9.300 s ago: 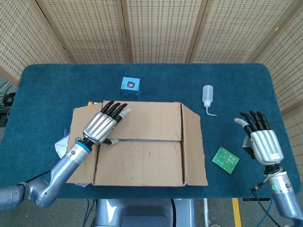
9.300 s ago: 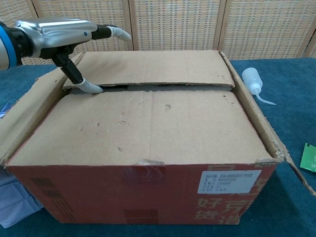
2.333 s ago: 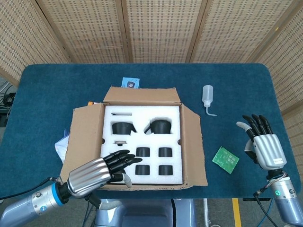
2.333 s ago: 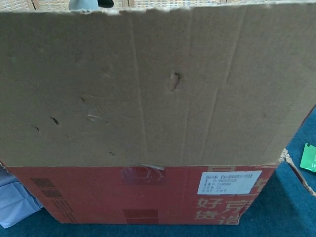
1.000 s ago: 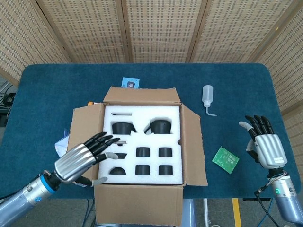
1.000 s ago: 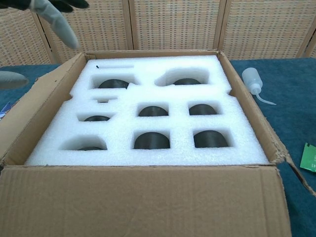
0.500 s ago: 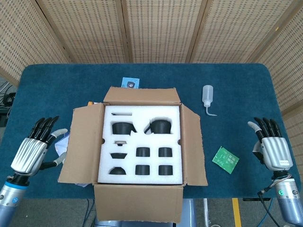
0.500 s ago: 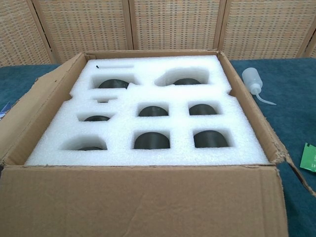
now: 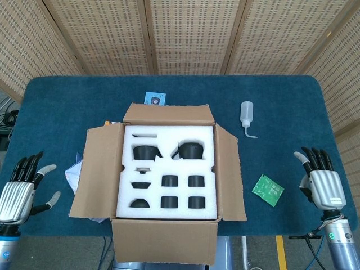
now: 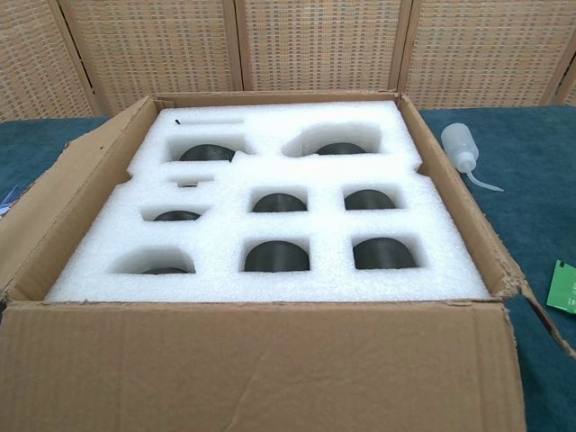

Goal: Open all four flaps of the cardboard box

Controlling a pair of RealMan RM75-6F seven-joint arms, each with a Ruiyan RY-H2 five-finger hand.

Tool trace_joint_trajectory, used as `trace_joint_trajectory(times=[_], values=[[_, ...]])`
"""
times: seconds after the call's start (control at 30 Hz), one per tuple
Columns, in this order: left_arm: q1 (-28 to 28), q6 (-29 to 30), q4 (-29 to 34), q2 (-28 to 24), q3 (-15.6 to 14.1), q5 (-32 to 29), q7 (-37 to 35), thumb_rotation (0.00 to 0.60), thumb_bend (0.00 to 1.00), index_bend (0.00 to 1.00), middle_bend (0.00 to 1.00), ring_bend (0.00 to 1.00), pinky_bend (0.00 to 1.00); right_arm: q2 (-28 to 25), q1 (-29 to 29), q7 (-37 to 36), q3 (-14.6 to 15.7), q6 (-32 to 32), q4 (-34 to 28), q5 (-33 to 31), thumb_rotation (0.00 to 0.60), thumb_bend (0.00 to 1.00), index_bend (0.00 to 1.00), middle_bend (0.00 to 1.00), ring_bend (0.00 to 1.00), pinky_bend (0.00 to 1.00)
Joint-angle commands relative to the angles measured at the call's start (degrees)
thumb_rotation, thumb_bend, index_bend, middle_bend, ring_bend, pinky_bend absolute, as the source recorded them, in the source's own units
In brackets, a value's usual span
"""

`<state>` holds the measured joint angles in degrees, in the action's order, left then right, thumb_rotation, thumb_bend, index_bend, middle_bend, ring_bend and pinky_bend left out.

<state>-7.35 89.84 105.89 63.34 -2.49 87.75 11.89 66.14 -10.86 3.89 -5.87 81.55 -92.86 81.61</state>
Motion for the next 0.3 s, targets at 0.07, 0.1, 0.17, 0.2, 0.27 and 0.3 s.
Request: trace_joint_trajectory(times=[0.07,0.1,0.17,0.2,0.27,0.3], values=[[0.6,0.8,-0.6,1.3,0.5,0.2,1.0,0.499,0.31,0.23,0.0,0.0,0.0,0.2,0.4,-0.3,0.1,0.5,0.3,0.4,0.6,1.0,0.16,0.1,0.0,0.0],[0.8,0.9,-0.8,1.6,0.6,0.3,1.0,0.5,0.31,0.23,0.0,0.0,0.0,0.3,0.4,-0.4,0.2,0.5,0.4,0.4,0.6,1.0,0.16,0.1,0.0,0.0],[0.9,1.0,-1.1,2.2,0.9,0.6,1.2,0.501,0.31,0.23,0.0,0.0,0.0,0.4,0.5,-0.7,0.1,0.4,0.6,0.3,0.6,1.0,0.16,0.1,0.0,0.0],[1.0,1.1,-1.3,2.5,1.0,0.8,1.4,0.5,0.31,0.23,0.0,0.0,0.0,0.5,0.5,-0.8,0.1,0.4,0.7,0.3,0.6,1.0,0.16,0.1,0.0,0.0],[1.1,1.4,-2.2,3.3,1.3,1.2,1.5,0.501,0.31,0.23,0.0,0.0,0.0,0.7,0.6,-1.2,0.1,0.6,1.1,0.5,0.6,1.0,0.16,0.1,0.0,0.0],[1.2,1.4,-2.4,3.6,1.4,1.3,1.6,0.5,0.31,0.23,0.0,0.0,0.0,0.8,0.6,-1.2,0.1,0.6,1.2,0.6,0.6,1.0,0.16,0.1,0.0,0.0]])
